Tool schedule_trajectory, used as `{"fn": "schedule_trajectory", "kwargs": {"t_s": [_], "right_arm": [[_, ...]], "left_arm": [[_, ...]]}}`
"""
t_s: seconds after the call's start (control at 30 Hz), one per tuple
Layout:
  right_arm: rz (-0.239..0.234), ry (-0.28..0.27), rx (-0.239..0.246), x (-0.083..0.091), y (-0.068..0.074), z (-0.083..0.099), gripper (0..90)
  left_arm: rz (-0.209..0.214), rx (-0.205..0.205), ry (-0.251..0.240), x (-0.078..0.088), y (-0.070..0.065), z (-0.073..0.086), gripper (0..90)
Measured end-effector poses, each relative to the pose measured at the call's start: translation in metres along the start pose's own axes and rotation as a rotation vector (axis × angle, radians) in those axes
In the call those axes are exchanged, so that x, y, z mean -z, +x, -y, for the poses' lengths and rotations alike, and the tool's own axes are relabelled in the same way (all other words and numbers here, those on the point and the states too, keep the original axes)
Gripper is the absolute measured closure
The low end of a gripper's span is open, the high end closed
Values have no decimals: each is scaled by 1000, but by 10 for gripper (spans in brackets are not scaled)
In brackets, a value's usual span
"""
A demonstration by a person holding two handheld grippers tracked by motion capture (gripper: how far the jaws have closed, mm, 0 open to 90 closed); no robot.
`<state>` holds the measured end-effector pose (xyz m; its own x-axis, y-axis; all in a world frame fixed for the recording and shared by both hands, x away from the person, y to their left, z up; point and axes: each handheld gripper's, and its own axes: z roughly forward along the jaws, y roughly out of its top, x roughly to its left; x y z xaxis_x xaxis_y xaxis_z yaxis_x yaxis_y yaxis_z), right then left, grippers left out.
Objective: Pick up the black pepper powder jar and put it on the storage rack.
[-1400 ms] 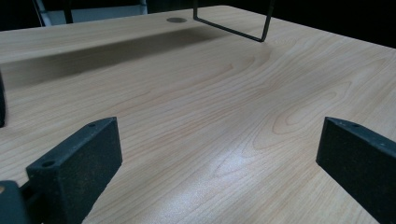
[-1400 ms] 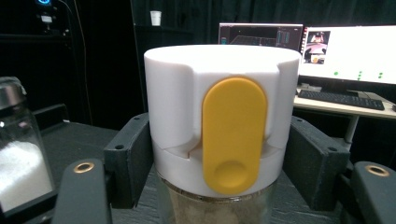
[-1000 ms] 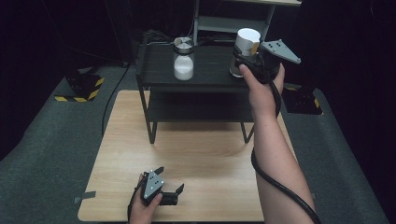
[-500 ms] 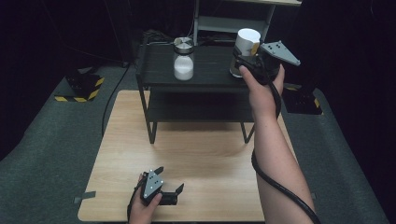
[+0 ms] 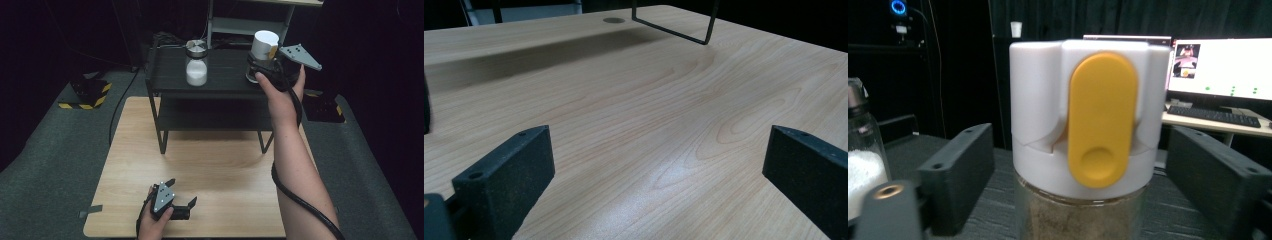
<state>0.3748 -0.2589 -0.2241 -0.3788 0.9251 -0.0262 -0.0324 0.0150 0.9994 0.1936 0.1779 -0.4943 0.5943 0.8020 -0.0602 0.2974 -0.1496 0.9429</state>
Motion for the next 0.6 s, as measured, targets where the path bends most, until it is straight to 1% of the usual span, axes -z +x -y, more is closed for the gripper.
{"fn": "schedule_trajectory", "kwargs": {"t_s": [0.1, 0.17, 0.23, 0.3, 0.43, 0.57, 0.6], "right_arm": [[-1, -15, 1, 3, -1, 1, 31], [-9, -23, -2, 5, -3, 2, 1], [-21, -35, -6, 7, -5, 4, 0], [-16, -37, -4, 8, -4, 4, 1], [-25, -48, 1, 16, -6, 7, 1], [-32, -52, -4, 22, -8, 10, 1], [-36, -55, -9, 26, -10, 12, 0]], "left_arm": [[0, -2, 1, 0, 0, 0, 4], [2, -2, 0, 0, 0, 0, 3], [2, 0, 0, 0, 0, 0, 4], [2, -1, 0, 0, 0, 0, 4], [3, -5, 0, 0, 0, 0, 3], [0, -6, 2, 0, -1, 0, 3], [2, -7, 1, 0, -1, 0, 4]]}}
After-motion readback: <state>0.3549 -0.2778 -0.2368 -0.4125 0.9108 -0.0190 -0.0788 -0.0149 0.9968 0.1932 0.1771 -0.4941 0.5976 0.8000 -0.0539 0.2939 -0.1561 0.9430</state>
